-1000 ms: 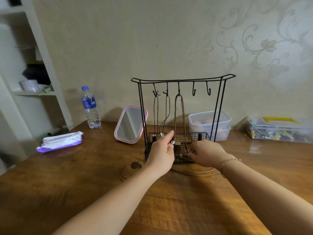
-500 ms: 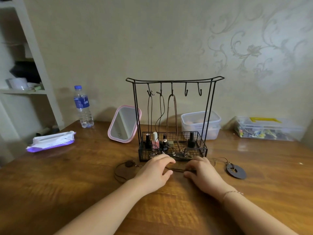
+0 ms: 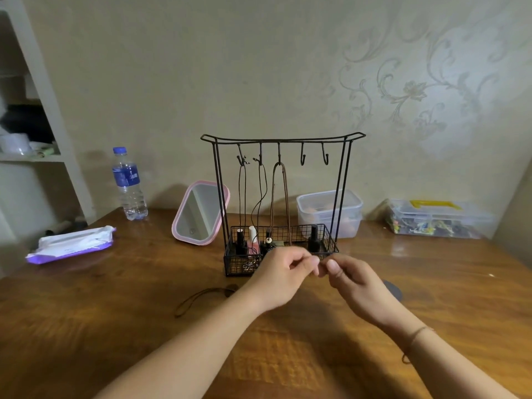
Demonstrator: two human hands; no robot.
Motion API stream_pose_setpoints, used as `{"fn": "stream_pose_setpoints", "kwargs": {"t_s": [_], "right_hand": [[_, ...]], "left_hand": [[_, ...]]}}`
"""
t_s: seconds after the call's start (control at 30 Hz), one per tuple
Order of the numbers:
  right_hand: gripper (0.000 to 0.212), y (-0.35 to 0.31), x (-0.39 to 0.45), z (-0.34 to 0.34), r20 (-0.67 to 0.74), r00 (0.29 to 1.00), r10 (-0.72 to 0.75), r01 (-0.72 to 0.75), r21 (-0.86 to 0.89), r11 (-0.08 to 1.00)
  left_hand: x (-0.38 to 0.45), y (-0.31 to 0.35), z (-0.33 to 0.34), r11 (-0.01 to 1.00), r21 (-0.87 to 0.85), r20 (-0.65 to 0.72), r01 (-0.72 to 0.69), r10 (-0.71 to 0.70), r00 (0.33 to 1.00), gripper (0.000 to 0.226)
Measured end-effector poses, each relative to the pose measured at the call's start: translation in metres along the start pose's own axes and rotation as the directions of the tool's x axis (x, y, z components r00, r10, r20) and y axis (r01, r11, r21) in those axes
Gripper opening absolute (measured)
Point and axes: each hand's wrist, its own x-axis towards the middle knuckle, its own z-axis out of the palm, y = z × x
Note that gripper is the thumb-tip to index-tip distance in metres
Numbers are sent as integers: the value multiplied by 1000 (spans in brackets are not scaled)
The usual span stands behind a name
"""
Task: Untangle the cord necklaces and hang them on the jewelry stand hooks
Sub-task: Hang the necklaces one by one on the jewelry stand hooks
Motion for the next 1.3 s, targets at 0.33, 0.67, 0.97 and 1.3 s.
{"fn": "stream_pose_setpoints", "kwargs": {"t_s": [0.33,0.67,0.97,1.3], "right_hand": [[25,-58,75,-55,-231,971,69,-1,280,960],[25,-65,140,-47,-528,848,38,-19,41,999],[31,-39,139,-74,-674,738,18,-79,-61,995],[30,-8,87,-58,-678,733,-53,-55,-137,989]], "left_hand": [[74,53,-59,975,162,-357,-152,202,912,15],[121,66,-79,887,450,-535,106,173,827,19],[123,50,-82,820,569,-401,61,212,891,28],[114,42,-72,763,645,-373,33,277,885,24]]}}
